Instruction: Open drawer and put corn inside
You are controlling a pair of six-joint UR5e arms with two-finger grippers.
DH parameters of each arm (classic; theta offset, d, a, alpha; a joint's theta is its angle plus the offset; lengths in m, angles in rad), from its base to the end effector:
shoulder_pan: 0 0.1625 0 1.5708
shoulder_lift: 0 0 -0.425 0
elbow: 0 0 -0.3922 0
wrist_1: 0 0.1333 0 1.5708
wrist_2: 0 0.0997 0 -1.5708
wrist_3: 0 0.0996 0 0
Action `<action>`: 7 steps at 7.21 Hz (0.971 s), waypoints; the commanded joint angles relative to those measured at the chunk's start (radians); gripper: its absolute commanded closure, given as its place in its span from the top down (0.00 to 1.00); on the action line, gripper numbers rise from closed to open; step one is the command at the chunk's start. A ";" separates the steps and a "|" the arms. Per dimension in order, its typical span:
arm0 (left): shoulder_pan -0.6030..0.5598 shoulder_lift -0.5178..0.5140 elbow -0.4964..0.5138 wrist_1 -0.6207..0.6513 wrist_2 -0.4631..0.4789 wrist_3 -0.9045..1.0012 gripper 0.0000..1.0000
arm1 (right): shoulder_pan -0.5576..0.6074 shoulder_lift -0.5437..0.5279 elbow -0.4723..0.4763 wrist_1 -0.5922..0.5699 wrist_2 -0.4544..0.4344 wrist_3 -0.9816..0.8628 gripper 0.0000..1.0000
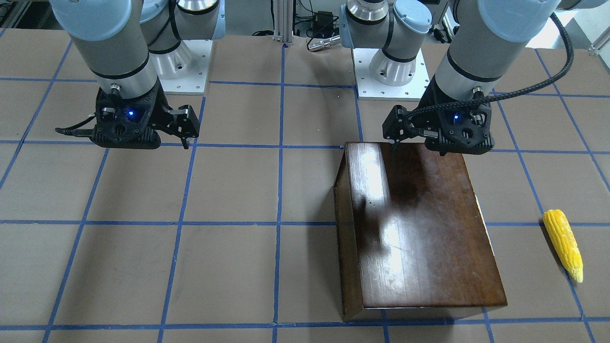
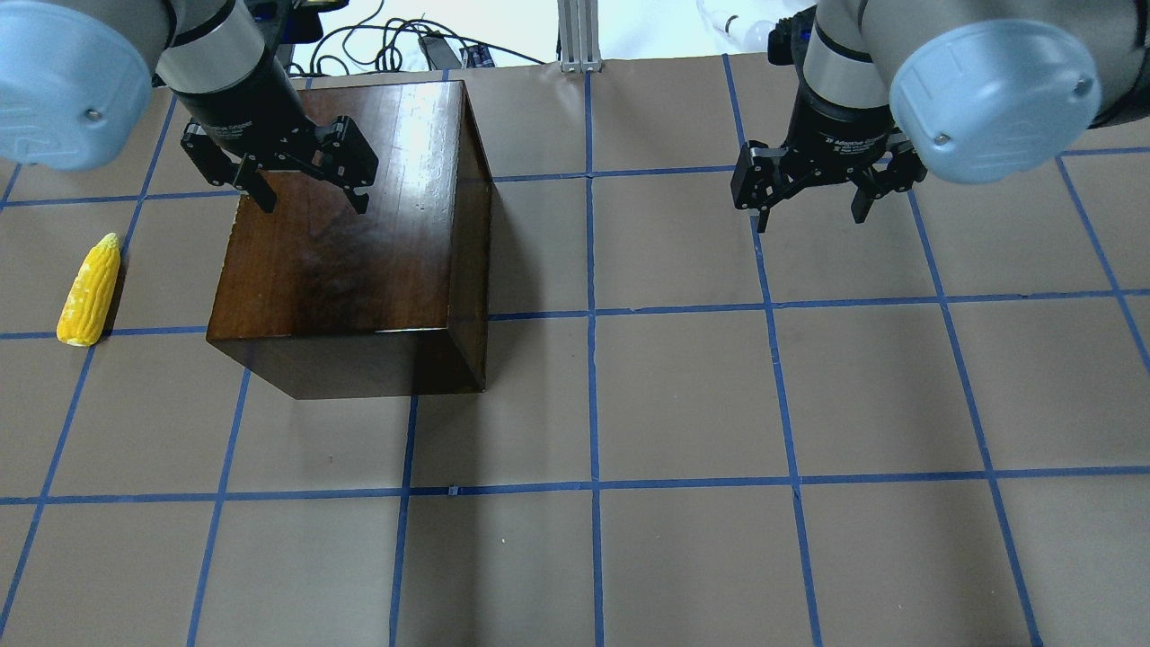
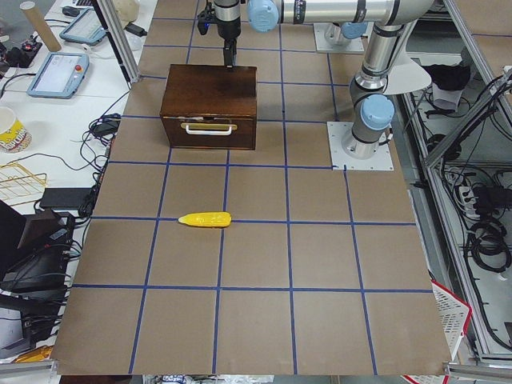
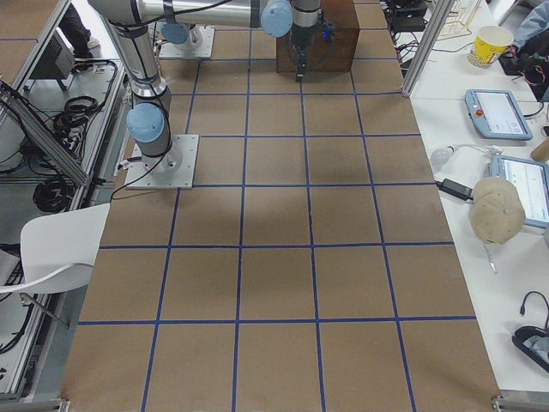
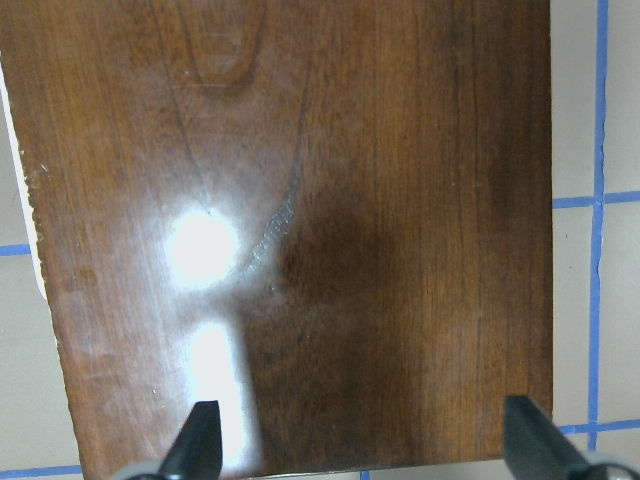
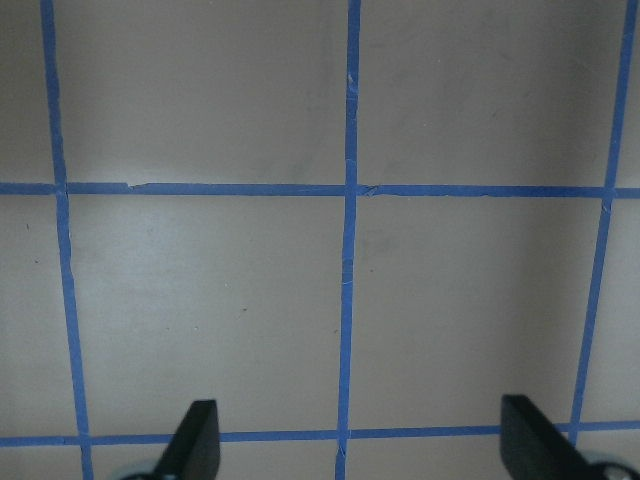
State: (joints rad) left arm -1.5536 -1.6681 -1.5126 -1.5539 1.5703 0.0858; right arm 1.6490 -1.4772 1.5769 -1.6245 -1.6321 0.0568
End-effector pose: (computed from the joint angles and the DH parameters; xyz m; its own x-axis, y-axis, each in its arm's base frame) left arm -0.1242 -0.5329 0.4684 -0.9976 0.0685 0.0024 0.0686 0.9974 0.0221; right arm 0.1678 -0.5135 0.4427 -0.9977 -0.0241 0.0637 -0.0214 0.9989 0.0424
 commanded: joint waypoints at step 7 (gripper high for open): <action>0.001 0.019 0.012 0.000 0.002 0.005 1.00 | 0.000 0.000 0.000 0.000 0.000 0.000 1.00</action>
State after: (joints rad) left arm -1.5560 -1.6487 -1.5024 -1.5555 1.5794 0.0907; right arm 1.6490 -1.4772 1.5769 -1.6245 -1.6322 0.0568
